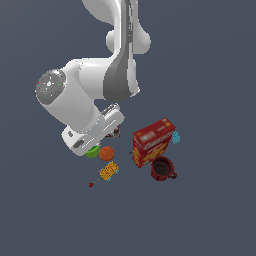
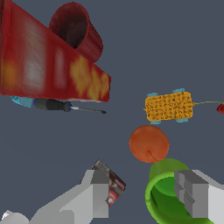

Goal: Pick up a designated object from a clutter of objects.

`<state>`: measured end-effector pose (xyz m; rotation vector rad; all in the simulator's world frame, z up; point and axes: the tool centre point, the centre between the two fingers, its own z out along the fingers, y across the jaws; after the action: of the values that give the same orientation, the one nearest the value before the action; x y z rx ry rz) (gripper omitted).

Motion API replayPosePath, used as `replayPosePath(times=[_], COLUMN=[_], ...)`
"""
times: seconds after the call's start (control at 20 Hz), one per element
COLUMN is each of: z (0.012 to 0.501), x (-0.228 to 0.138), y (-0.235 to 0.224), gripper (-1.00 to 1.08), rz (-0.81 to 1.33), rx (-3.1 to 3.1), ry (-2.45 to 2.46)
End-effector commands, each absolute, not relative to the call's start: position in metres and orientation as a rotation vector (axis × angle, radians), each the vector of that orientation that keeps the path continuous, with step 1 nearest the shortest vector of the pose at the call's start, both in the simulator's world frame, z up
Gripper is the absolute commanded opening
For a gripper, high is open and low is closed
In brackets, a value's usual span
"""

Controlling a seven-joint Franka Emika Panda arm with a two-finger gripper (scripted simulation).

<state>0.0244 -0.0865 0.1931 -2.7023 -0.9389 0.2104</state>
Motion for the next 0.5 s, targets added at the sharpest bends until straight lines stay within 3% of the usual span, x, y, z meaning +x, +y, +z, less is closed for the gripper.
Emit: replayPosePath(times=[0.0,0.45], z=[0.183,0.150], x=[0.025,0.024], y=[-0.092,-0.113], gripper=[0.28,0.28], rz=[0.199,0.115], rx=[-2.645,-2.438], ry=[-0.990,-1.149])
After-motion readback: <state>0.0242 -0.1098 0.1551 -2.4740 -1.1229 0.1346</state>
